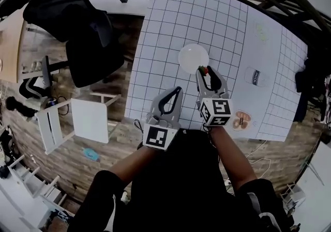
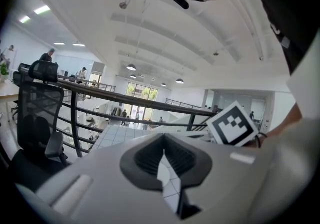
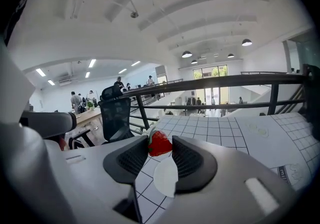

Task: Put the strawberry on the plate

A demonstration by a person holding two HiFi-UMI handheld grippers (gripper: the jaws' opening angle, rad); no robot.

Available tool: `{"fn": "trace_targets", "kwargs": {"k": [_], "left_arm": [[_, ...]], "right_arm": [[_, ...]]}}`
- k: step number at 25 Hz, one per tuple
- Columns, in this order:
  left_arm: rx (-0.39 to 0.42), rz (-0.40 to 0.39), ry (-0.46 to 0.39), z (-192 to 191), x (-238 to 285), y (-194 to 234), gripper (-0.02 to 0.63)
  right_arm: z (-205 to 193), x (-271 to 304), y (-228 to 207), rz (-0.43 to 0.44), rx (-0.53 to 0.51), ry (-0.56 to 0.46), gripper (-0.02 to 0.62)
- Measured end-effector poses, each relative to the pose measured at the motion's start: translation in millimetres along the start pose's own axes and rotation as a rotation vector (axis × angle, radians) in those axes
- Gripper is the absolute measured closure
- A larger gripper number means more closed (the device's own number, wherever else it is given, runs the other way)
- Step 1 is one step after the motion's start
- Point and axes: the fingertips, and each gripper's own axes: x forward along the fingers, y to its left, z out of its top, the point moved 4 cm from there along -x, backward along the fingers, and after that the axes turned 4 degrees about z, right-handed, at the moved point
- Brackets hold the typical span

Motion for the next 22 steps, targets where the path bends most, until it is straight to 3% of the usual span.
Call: {"fn": "trace_targets", "kwargs": {"k": [18,22], "left_arm": [[-0.030,0.075,0.022,-12.2,14.4,7.6,0.598],[-0.001,0.081,0.018,-14.1,12.2,7.8,0.598]], "right_arm": [[-41.4,72.2,-34.6,0.021,-0.036,0.141,0.445],[-56.5,86.2,-37.4,0.036,-0.069,0.160,0.445]]}}
